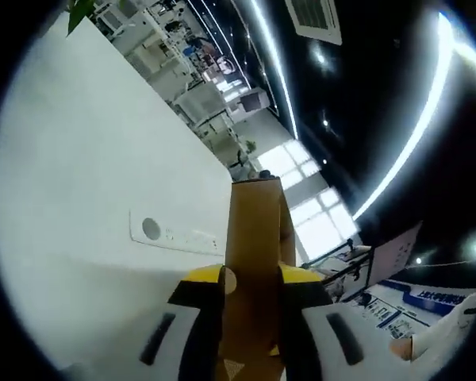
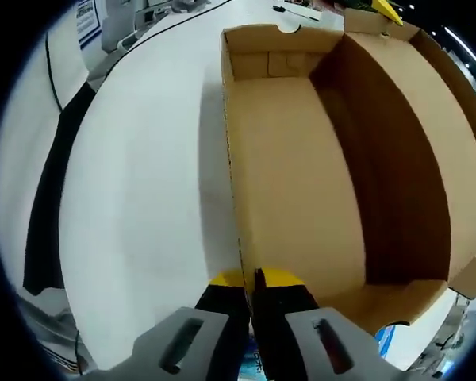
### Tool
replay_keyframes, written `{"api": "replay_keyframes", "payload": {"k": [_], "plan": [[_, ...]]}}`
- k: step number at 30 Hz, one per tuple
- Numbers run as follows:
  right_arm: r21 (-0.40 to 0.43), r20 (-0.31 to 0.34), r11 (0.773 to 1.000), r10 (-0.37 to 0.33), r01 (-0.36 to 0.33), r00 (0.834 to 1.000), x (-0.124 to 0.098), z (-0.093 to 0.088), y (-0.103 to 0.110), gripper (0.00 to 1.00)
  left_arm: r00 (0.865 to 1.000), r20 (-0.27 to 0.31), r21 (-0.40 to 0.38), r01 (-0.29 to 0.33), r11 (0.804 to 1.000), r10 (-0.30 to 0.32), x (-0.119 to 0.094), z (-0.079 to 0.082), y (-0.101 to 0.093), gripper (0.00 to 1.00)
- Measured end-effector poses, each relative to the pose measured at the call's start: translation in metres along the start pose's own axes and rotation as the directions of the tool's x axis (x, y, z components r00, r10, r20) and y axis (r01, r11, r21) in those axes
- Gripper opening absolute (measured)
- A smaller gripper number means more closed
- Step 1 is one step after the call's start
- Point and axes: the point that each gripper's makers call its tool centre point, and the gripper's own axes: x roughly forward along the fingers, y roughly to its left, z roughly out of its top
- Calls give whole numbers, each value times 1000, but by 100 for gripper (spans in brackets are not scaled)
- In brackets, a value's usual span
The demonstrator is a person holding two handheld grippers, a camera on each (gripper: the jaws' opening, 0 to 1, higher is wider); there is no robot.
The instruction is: Operate the shoe box by opening the lid, removing the specified soft item, and placing it in the target area until the item is outside and the box remains undamaged.
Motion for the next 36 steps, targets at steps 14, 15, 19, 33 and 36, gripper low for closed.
{"api": "replay_keyframes", "payload": {"k": [14, 15, 19, 33, 36], "plan": [[52, -38, 998, -17, 19, 999, 2, -2, -3, 1, 997, 61, 148, -58, 987, 49, -14, -6, -17, 23], [51, -39, 999, -14, 16, 999, 2, -2, -3, 1, 997, 63, 149, -56, 987, 48, -15, -6, -18, 23], [55, -39, 998, -2, 4, 999, 2, -2, -3, 1, 996, 62, 182, -78, 980, 68, -21, -8, -18, 23], [-68, -69, 997, 16, -20, 997, 3, 6, 5, 0, 988, 87, 263, -149, 953, 130, -18, -9, -9, 15], [14, -66, 1000, 16, -15, 998, 4, 5, 5, 0, 972, 104, 337, -232, 913, 209, -19, -9, -4, 13]]}}
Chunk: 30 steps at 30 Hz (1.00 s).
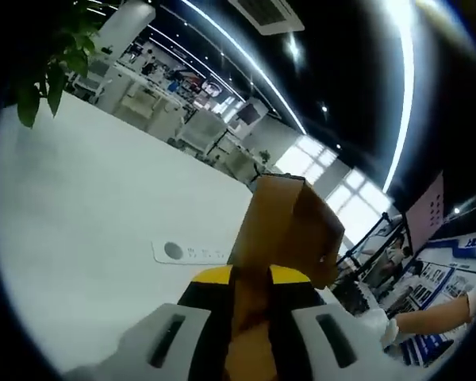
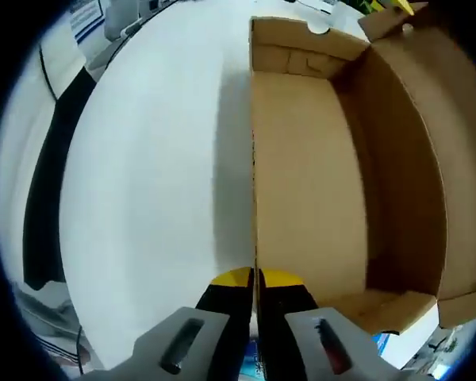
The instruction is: Operate the shoe box by opening the lid, removing the specified soft item, and placing it in the target area until the item is outside and the box remains undamaged.
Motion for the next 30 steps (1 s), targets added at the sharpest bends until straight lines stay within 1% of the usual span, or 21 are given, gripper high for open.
{"api": "replay_keyframes", "payload": {"k": [1, 2, 3, 4, 5, 6, 7, 8, 9, 10, 13, 14, 15, 16, 19, 21, 24, 25, 27, 28, 30], "plan": [[14, 1, 1000, -2, 2, 1000, 0, 0, -1, 0, 998, -1, 43, -55, 998, 55, -1, -1, 0, 11], [23, 0, 1000, -6, 6, 1000, 0, 0, -2, 0, 993, 10, 109, -120, 987, 120, -3, 0, 5, 8], [32, -1, 999, -10, 10, 1000, 0, 0, -3, 1, 983, 25, 173, -185, 967, 184, -6, 2, 11, 7], [43, -4, 999, -23, 23, 1000, 0, -1, -4, 2, 977, 29, 221, -212, 952, 210, -5, -3, 6, 6], [34, -4, 999, -31, 31, 1000, 0, -1, -5, 3, 963, 41, 282, -266, 922, 265, -5, -4, 5, 5], [24, -6, 999, -32, 32, 999, 0, -1, -4, 3, 955, 43, 314, -293, 903, 295, -6, -5, 5, 4], [17, -6, 999, -30, 30, 1000, 0, -1, -4, 3, 938, 54, 346, -339, 875, 342, -8, -4, 8, 2], [25, -5, 999, -30, 30, 1000, 0, -1, -4, 3, 926, 74, 362, -371, 855, 370, -7, -3, 7, 2], [27, -6, 999, -33, 33, 999, 0, -1, -4, 3, 911, 88, 388, -404, 828, 404, -8, -3, 6, 2], [26, -7, 999, -36, 36, 999, 0, -1, -5, 3, 901, 99, 390, -425, 817, 422, -7, -3, 6, 2], [38, -10, 998, -50, 51, 999, 0, -1, -7, 5, 890, 115, 371, -451, 812, 442, -4, -4, 7, 1], [38, -11, 998, -56, 57, 998, 0, -1, -7, 6, 875, 110, 349, -478, 806, 471, -7, -5, 10, 1], [40, -11, 997, -59, 59, 998, 0, -1, -7, 6, 876, 114, 349, -478, 806, 469, -7, -4, 10, 1], [47, -11, 997, -62, 63, 998, 0, -1, -7, 6, 869, 120, 349, -489, 800, 479, -7, -4, 9, 1], [62, -10, 995, -72, 72, 997, -1, -1, -8, 7, 858, 129, 328, -509, 796, 496, -10, -8, 7, 0], [63, -12, 996, -68, 68, 998, 0, -1, -8, 7, 852, 140, 298, -522, 799, 504, -13, -9, 6, 0], [56, -6, 997, -56, 56, 998, -1, 0, -7, 7, 850, 140, 292, -526, 799, 509, -15, -11, 6, 0], [49, -5, 997, -54, 54, 999, -1, 0, -6, 6, 852, 138, 286, -523, 803, 505, -16, -12, 5, 0], [44, -4, 998, -46, 47, 999, -1, 1, -5, 6, 853, 141, 296, -520, 801, 502, -16, -12, 5, 0], [24, 2, 999, -26, 25, 1000, -1, 1, -2, 5, 859, 146, 304, -511, 804, 491, -18, -12, 4, 0], [22, 5, 999, -31, 31, 1000, -1, 1, -3, 6, 858, 140, 303, -513, 803, 495, -19, -15, 5, 0]]}}
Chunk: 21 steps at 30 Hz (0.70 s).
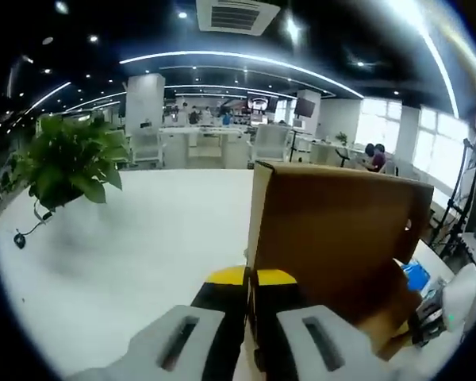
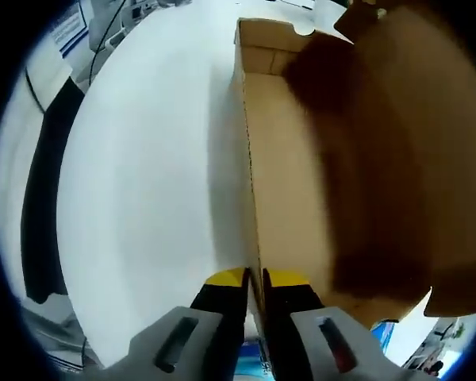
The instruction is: Operate the shoe box by opening the lid, removing the specified soft item, and placing it in the target area until the item is outside and the box remains undamaged.
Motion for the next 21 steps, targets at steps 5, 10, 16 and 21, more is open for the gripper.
{"api": "replay_keyframes", "payload": {"k": [5, 10, 16, 21], "plan": [[30, 6, 1000, -7, 7, 1000, 1, 0, -1, 6, 1000, 0, 15, -1, 1000, 1, -5, -2, -3, 0], [29, 11, 1000, -5, 5, 1000, -1, 0, 0, 6, 1000, 2, 36, 6, 999, -6, -13, -11, -6, 1], [63, 1, 997, -51, 51, 999, -2, -2, -4, 10, 1000, -1, 25, -10, 1000, 10, -16, -14, -7, 1], [54, 20, 996, -71, 70, 997, -2, -2, -5, 12, 1000, 1, 18, -22, 1000, 22, -17, -17, -6, 1]]}}
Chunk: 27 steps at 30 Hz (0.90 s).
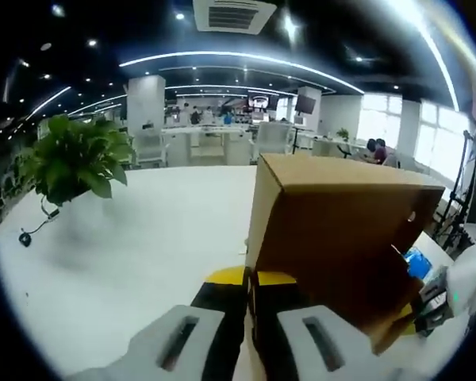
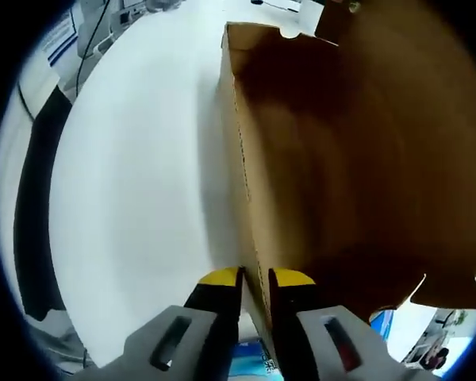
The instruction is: Operate the shoe box by opening the lid, removing the specified soft item, and placing it in the target area until the item is outside and the box remains undamaged.
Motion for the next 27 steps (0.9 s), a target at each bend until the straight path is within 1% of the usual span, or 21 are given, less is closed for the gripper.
{"api": "replay_keyframes", "payload": {"k": [4, 8, 9, 12, 13, 15, 18, 21, 23, 24, 25, 26, 27], "plan": [[-7, 0, 1000, -15, 15, 1000, -1, 1, -1, 13, 1000, -4, 17, -4, 1000, 4, -1, -2, 0, 1], [-5, 13, 998, -64, 64, 998, -5, 2, -6, 16, 1000, 3, -6, -2, 1000, 2, 0, -1, 0, 1], [28, 27, 995, -93, 92, 995, -9, 2, -10, 17, 1000, 2, -17, 0, 1000, 0, 0, -1, 0, 1], [53, 81, 993, -109, 105, 991, -19, 9, -10, 19, 1000, 3, -23, -5, 1000, 6, 0, -1, 0, 1], [76, 99, 990, -123, 116, 987, -24, 12, -11, 21, 1000, 3, -25, -7, 1000, 7, 0, -1, 0, 1], [94, 100, 986, -146, 137, 984, -28, 12, -15, 24, 1000, 3, -25, -11, 1000, 11, 0, -1, 0, 1], [120, 117, 981, -170, 156, 978, -35, 15, -16, 25, 1000, 4, -24, -6, 1000, 6, -1, -2, 0, 1], [172, 167, 970, -203, 174, 965, -49, 23, -14, 30, 1000, 0, -28, 1, 1000, -1, -2, -5, 1, 1], [189, 184, 966, -208, 174, 961, -56, 25, -12, 29, 1000, 2, -33, 4, 999, -4, -3, -5, 1, 1], [235, 206, 952, -246, 196, 947, -63, 27, -15, 29, 1000, 3, -33, 5, 999, -5, -3, -6, 1, 1], [270, 217, 940, -270, 208, 938, -69, 28, -18, 29, 1000, 5, -26, 5, 1000, -5, -2, -5, 1, 1], [336, 219, 914, -310, 227, 925, -78, 25, -23, 29, 1000, 4, -10, 8, 1000, -8, -3, -6, 1, 1], [362, 221, 901, -331, 237, 917, -81, 25, -25, 29, 1000, 4, -7, 9, 1000, -9, -3, -6, 1, 1]]}}
